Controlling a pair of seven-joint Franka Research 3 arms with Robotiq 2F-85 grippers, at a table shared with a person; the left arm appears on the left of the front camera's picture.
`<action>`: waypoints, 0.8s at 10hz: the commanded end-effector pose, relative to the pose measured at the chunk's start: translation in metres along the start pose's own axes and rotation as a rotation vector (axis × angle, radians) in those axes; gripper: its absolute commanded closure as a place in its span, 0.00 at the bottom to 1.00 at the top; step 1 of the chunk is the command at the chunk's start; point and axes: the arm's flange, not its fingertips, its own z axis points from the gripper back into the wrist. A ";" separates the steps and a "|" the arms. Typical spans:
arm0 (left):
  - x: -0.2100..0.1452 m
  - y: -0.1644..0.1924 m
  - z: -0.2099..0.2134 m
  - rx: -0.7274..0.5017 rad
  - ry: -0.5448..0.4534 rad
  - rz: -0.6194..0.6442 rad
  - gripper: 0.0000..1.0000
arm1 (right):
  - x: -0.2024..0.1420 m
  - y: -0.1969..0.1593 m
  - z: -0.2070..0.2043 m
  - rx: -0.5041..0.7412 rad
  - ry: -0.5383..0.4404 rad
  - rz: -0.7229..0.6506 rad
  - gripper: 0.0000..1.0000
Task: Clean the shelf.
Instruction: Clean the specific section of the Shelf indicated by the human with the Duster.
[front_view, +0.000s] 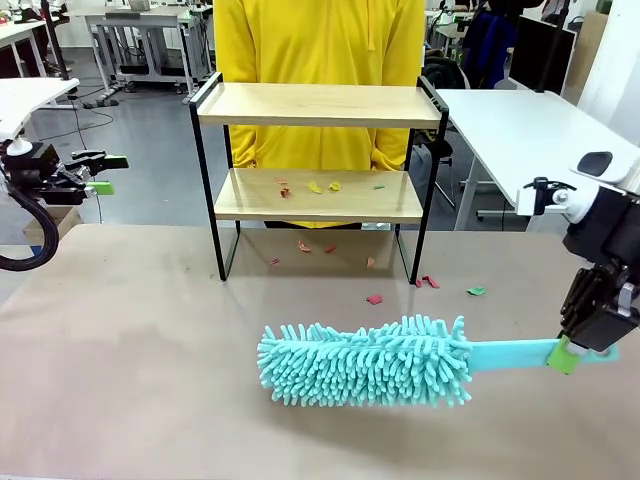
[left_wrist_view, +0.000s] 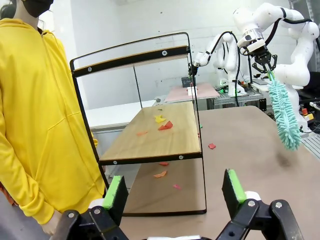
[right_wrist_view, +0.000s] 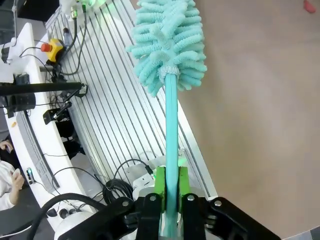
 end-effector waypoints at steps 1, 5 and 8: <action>0.003 -0.002 0.000 0.002 0.000 -0.005 0.00 | 0.002 0.001 0.001 -0.004 0.000 -0.012 0.87; 0.003 -0.002 0.000 0.002 0.000 -0.005 0.00 | 0.002 0.001 0.001 -0.004 0.000 -0.012 0.87; 0.003 -0.002 0.000 0.002 0.000 -0.005 0.00 | 0.002 0.001 0.001 -0.004 0.000 -0.012 0.87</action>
